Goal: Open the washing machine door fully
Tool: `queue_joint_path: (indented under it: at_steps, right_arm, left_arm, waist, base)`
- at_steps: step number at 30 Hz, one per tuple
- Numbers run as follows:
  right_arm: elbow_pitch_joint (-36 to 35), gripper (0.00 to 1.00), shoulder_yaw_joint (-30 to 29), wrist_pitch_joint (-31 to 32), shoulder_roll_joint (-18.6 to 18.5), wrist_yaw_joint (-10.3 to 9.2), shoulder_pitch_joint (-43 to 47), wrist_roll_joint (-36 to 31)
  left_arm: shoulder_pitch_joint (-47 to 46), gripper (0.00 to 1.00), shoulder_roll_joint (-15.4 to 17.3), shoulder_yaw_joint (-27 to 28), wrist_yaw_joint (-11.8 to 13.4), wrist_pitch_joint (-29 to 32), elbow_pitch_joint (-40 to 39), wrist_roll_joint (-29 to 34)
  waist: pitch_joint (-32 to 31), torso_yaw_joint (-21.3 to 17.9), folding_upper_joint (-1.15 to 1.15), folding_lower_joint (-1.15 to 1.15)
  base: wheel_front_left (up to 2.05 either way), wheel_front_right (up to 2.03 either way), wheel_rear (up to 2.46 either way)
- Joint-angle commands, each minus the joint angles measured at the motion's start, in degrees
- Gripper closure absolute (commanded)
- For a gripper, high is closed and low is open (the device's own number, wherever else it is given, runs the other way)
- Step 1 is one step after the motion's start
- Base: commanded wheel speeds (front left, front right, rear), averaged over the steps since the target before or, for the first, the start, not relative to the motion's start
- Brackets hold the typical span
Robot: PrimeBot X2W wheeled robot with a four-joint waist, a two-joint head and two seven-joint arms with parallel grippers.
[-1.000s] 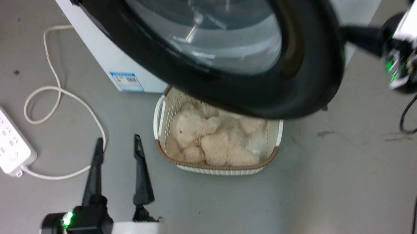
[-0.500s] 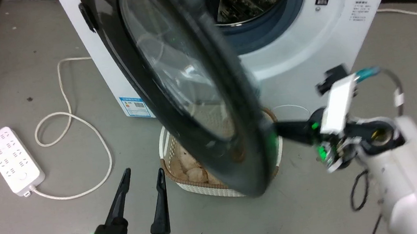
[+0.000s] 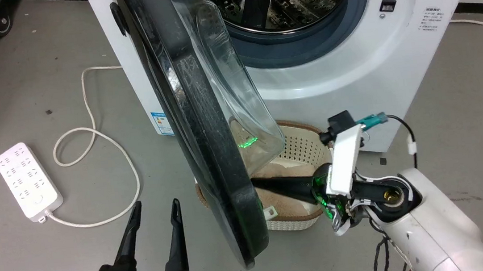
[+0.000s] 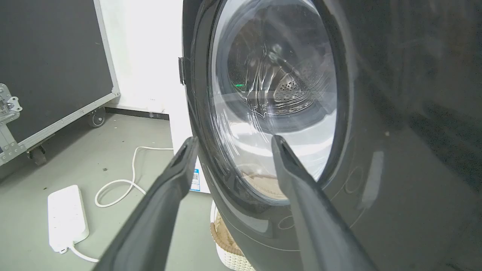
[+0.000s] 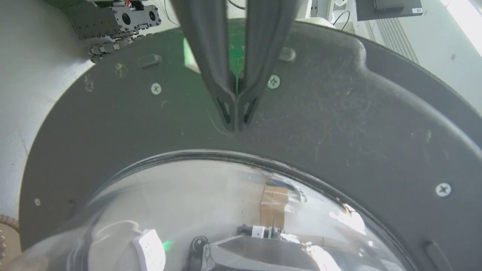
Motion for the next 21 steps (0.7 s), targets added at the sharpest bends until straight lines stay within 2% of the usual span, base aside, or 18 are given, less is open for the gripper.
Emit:
queue_joint_path:
  at_steps: [1, 2, 5, 10, 14, 17, 21]
  right_arm:
    - [0.4, 0.63, -0.5, -1.0, 0.0, 0.06, 0.6, 0.2]
    - [0.9, 0.00, -1.1, -1.7, 0.0, 0.06, 0.6, 0.4]
    - [-0.1, 0.00, -2.5, -5.1, -1.8, 0.06, 0.5, -1.4]
    - [-9.3, 0.00, -3.6, -19.3, -9.3, 0.06, 3.2, -13.8]
    - [-17.3, 0.00, -3.2, -34.6, -16.4, 0.06, 7.4, -29.0]
    - [-20.1, 0.00, -5.6, -46.8, -19.1, 0.06, 12.4, -39.5]
    - [-21.9, 0.00, -10.6, -56.6, -20.0, 0.06, 21.3, -54.8]
  left_arm:
    - [0.5, 0.00, 0.0, 0.2, 0.0, -0.3, -0.1, 0.3]
    - [0.5, 0.00, 0.0, 0.3, 0.0, -0.3, 0.0, 0.4]
    - [0.5, 0.00, 0.0, 0.6, -0.3, -0.3, 0.3, 0.6]
    - [0.5, 0.00, 0.0, 1.2, -1.0, -0.3, 0.7, 0.6]
    - [0.9, 0.00, 0.0, 1.7, -1.5, -0.3, 1.1, 0.6]
    - [1.8, 0.00, 0.0, 2.1, -1.6, -0.3, 1.4, 0.6]
    - [2.7, 0.00, 0.0, 2.4, -1.6, -0.3, 2.0, 0.3]
  waist:
    - [-0.1, -0.1, 0.00, 0.00]
    - [-0.2, -0.2, 0.00, 0.00]
    - [-0.8, -0.6, 0.00, 0.00]
    - [-2.0, -2.0, 0.00, 0.00]
    - [-3.6, -3.4, 0.00, 0.00]
    - [-5.4, -4.3, 0.00, 0.00]
    - [-7.1, -5.1, 0.00, 0.00]
  base:
    - [0.00, 0.00, 0.00]
    - [0.00, 0.00, 0.00]
    - [0.00, 0.00, 0.00]
    - [0.00, 0.00, 0.00]
    - [0.00, 0.00, 0.00]
    - [0.00, 0.00, 0.00]
    - [0.00, 0.00, 0.00]
